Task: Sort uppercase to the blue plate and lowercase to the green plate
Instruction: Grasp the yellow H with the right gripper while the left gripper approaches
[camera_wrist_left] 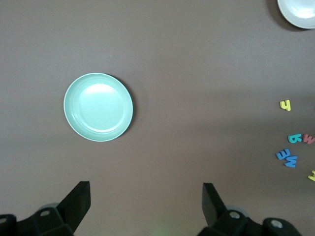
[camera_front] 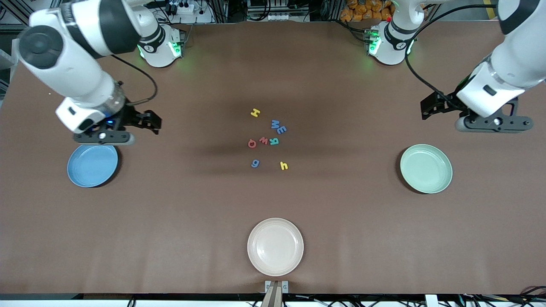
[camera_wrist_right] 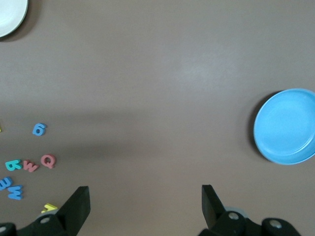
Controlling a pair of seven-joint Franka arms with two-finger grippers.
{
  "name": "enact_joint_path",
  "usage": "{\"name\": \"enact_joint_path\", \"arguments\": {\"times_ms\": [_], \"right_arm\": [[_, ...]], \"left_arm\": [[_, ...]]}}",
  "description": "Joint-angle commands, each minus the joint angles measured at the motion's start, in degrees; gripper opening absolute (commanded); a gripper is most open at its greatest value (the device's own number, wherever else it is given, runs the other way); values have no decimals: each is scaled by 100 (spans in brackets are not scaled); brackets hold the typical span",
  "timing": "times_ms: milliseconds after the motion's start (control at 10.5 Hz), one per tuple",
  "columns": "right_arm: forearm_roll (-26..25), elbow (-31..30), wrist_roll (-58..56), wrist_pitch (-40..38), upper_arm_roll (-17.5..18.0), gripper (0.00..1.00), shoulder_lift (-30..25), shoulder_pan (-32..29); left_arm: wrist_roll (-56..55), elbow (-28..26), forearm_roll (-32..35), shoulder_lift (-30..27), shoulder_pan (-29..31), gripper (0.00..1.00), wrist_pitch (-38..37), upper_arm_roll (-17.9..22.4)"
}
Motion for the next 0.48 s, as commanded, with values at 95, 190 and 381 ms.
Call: {"name": "enact_joint_path", "arguments": {"times_ms": [95,190,381], "right_arm": [[42,99,1080,249,-33,100,467,660],[33,73,1432,345,-33,100,582,872],[42,55,1698,355,-15,100,863,1031]], "left_arm": [[-157,108,-80,244,-195,100,28,4],[-166,108,-71,297,-222,100,115,4],[-358,108,-71,455,-406,100,247,4]]}}
